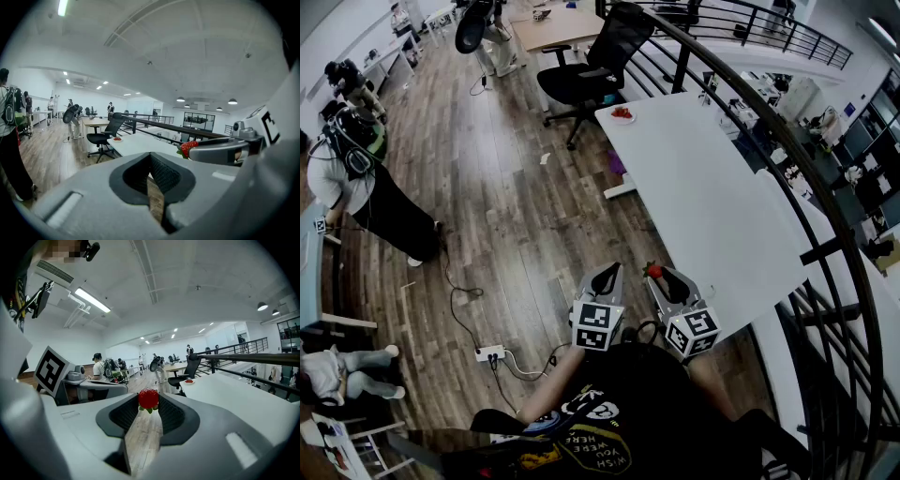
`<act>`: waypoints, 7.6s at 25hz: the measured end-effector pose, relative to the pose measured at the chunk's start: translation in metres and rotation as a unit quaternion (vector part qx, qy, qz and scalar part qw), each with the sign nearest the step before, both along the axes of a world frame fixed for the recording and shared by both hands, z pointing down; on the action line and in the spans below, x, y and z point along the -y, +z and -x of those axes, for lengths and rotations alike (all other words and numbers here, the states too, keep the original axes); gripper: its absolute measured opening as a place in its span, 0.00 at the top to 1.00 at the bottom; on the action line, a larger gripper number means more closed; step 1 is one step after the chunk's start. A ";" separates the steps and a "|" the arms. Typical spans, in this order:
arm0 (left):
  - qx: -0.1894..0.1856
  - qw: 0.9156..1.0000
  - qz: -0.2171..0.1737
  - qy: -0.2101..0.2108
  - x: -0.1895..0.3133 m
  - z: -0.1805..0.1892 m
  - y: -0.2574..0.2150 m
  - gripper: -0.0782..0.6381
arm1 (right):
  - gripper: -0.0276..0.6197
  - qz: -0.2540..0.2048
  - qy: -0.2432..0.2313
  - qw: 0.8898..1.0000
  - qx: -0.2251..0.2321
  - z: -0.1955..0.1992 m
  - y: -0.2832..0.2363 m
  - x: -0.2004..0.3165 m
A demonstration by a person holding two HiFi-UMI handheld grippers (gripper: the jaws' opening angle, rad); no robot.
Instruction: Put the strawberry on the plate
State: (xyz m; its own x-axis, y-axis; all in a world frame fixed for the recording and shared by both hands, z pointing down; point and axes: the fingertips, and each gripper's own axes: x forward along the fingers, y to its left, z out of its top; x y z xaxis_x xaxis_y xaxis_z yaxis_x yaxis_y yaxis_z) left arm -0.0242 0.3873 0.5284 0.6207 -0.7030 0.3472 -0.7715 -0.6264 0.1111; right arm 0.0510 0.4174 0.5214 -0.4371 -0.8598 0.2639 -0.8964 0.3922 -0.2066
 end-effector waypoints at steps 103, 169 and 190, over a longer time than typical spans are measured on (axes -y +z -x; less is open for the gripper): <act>-0.004 1.000 0.018 0.010 0.401 -0.031 -0.008 0.88 | 0.75 0.028 -0.014 0.999 0.009 -0.014 -0.003 0.412; -0.002 1.000 0.007 -0.005 0.648 -0.027 -0.024 0.88 | 0.75 0.031 -0.015 0.999 0.008 -0.021 -0.013 0.653; 0.036 0.998 0.047 0.008 0.703 -0.057 0.029 0.88 | 0.75 0.083 0.027 0.996 -0.001 -0.085 0.048 0.700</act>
